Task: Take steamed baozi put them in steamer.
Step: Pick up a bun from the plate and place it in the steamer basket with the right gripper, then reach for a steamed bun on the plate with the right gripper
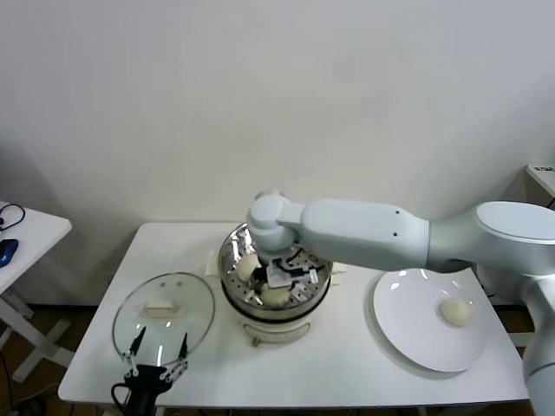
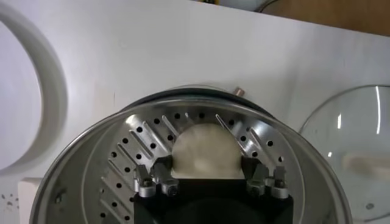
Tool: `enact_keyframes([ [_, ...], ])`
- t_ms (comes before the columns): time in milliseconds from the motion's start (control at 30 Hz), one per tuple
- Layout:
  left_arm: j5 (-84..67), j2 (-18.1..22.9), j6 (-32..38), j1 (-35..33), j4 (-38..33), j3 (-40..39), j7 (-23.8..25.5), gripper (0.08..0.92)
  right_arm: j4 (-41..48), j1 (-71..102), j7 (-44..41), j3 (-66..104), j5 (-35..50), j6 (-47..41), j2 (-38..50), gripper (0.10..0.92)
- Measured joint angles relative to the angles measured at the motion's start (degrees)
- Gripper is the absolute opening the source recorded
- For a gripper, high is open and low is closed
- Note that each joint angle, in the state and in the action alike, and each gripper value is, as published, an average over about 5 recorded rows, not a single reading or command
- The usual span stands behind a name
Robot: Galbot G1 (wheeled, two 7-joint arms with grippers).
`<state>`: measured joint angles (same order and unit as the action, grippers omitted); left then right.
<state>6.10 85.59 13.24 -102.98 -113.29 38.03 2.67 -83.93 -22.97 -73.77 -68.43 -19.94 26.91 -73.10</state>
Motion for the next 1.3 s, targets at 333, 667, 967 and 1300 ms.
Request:
enact_keyframes([
  [333,0.1,0.0,0.0,0.0,0.1,-0.1,0.0,0.823,-0.6,0.1,0.0,-0.2,-0.2,0.2,0.8,0.721],
  [667,0.3,0.1,-0.1,0.2,0.2,-0.2,0.0,0.823,-0.8,0.2,0.1,-0.3,-0.3,0.2,1.5,0.761],
  [967,0.4,0.2,-0.2,0.1,0.2,0.0,-0.1,0.823,-0.6,-0.1,0.0,0.4,-0.5,0.9,2.0,0.822],
  [1300,0.2,0.0,-0.4,0.4,-0.2,0.1,-0.1,0.823,-0.6,-2.5,-1.1,2.5,2.0,0.7,3.6,0.823],
])
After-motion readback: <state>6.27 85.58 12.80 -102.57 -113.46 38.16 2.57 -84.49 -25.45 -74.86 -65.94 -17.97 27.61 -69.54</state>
